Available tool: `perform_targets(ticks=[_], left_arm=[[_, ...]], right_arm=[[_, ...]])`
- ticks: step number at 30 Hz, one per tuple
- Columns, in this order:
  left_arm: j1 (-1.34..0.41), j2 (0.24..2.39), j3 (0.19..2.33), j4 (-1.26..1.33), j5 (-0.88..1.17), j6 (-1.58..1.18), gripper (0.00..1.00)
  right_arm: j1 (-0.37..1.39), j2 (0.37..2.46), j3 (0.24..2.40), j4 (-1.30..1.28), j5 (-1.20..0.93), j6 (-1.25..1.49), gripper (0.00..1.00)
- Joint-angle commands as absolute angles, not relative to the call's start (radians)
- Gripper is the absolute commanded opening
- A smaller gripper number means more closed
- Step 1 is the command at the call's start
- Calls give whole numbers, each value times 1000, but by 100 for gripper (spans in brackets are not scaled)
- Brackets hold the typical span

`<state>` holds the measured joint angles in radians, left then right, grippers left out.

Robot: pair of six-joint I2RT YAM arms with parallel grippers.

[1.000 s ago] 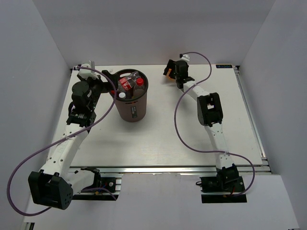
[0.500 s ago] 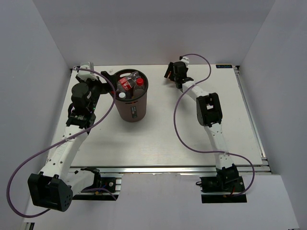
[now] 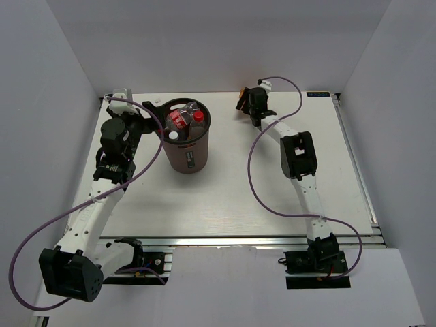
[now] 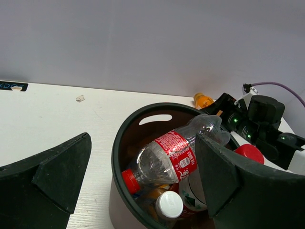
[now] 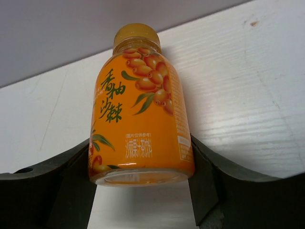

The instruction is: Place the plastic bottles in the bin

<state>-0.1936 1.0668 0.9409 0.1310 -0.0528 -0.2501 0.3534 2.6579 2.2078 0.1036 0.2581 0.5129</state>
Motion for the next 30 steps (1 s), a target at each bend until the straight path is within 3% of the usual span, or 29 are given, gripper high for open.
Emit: perform_targets(ticks=[1, 13, 16, 20, 24, 26, 30], left_arm=[[-195, 1040, 934, 124, -64, -248, 98], [-195, 963, 943, 51, -109, -324, 98], [-195, 927, 942, 5, -141, -362, 98], [-195, 876, 925, -83, -182, -393, 98], [-195, 838, 896, -118, -210, -425, 98], [-195, 821, 871, -127, -212, -440, 98], [-195, 804, 856, -161, -277, -475, 98]], right_arm=[[350, 2563, 2128, 204, 241, 509, 44], [429, 2097, 1827, 291, 195, 330, 34], [451, 1973, 1755, 269, 74, 278, 33], [465, 1806, 1678, 230, -301, 197, 33], [506, 1776, 1768, -10, -630, 19, 33], [570, 1789, 1864, -224, -597, -107, 33], [672, 1818, 1908, -374, -446, -228, 31]])
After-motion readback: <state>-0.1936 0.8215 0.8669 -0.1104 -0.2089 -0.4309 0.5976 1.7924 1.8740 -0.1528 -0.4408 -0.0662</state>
